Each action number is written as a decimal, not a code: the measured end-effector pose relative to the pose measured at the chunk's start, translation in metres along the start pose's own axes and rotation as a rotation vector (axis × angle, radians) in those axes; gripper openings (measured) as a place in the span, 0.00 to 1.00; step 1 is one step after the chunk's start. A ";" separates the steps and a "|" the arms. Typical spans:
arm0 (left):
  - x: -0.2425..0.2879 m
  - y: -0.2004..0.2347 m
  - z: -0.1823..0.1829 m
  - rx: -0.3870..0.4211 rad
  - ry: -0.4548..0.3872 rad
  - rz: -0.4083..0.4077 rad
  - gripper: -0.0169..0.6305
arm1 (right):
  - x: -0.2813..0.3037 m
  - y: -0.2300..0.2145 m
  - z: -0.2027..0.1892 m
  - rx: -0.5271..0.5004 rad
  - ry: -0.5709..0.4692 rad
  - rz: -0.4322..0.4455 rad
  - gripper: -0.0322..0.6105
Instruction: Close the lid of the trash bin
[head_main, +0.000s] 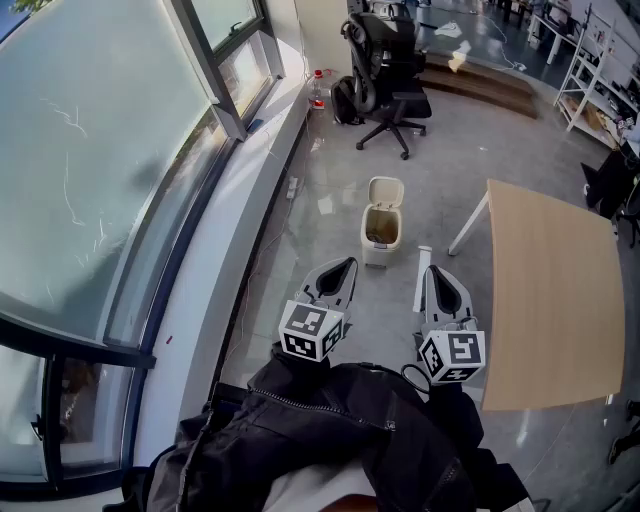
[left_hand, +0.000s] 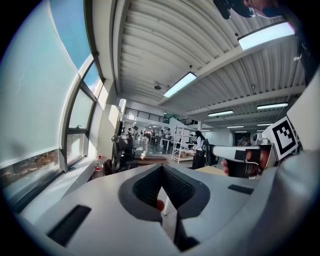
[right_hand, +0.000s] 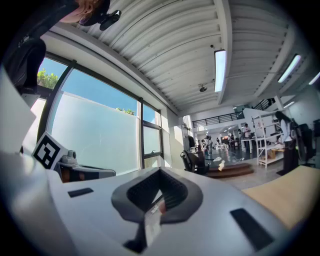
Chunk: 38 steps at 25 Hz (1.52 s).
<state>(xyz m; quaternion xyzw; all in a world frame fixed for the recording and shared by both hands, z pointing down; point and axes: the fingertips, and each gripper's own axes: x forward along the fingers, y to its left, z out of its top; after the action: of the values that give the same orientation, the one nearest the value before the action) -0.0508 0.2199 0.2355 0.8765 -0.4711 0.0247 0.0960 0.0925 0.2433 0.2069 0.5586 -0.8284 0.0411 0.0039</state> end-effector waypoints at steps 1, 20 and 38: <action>0.000 0.000 -0.002 -0.001 0.003 0.001 0.02 | 0.000 0.000 -0.002 0.000 0.002 0.001 0.05; -0.004 -0.032 -0.017 -0.017 0.031 0.019 0.02 | -0.028 -0.010 -0.012 0.045 0.009 0.027 0.05; -0.002 -0.053 -0.063 -0.022 0.096 0.081 0.02 | -0.043 -0.016 -0.063 0.080 0.099 0.108 0.05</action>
<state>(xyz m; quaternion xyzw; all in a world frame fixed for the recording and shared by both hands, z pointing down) -0.0053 0.2620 0.2890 0.8533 -0.5015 0.0653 0.1268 0.1209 0.2813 0.2688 0.5102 -0.8538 0.1017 0.0205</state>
